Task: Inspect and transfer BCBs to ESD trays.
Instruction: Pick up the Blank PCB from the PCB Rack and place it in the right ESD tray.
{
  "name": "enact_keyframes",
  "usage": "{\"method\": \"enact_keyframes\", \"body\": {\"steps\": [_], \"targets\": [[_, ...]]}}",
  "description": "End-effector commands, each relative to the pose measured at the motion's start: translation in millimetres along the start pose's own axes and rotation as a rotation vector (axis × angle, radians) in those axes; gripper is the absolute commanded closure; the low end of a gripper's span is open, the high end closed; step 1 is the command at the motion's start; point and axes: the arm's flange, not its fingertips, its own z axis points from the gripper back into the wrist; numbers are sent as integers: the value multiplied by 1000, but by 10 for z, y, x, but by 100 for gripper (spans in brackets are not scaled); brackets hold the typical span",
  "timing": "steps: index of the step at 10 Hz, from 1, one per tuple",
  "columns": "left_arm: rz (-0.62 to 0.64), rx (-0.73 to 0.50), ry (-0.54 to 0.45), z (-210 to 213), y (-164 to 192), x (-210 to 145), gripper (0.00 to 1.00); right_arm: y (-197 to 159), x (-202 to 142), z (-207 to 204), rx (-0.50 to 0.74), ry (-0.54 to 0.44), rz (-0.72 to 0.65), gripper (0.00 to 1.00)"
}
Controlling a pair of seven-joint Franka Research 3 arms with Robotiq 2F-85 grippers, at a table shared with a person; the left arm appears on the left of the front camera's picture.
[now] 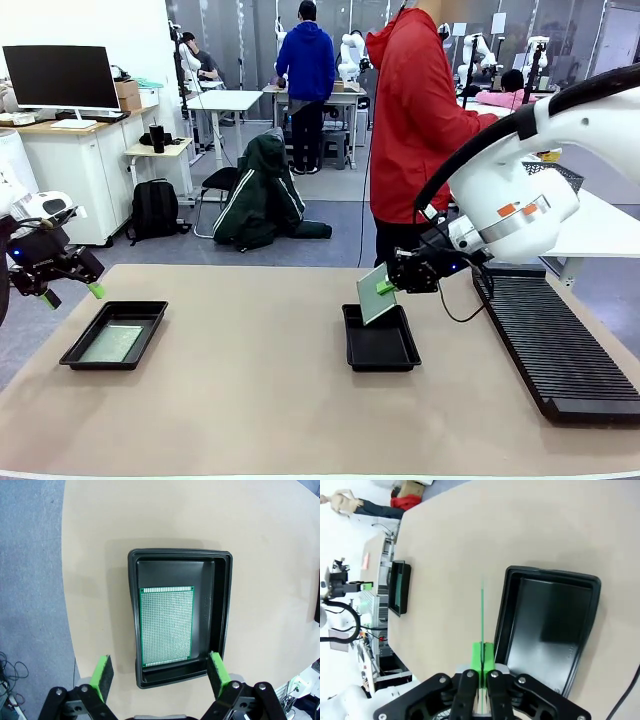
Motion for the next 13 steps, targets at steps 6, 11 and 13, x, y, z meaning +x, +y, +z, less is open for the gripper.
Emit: {"method": "enact_keyframes", "body": {"steps": [6, 11, 13], "targets": [[-1, -3, -10, -6, 11, 4, 0, -402, -61, -477, 61, 57, -38, 98], [-1, -3, -10, -6, 11, 4, 0, -512, -117, -628, 31, 82, -114, 98], [-1, -3, -10, -6, 11, 4, 0, -553, -109, -676, 18, 95, -140, 98]]}}
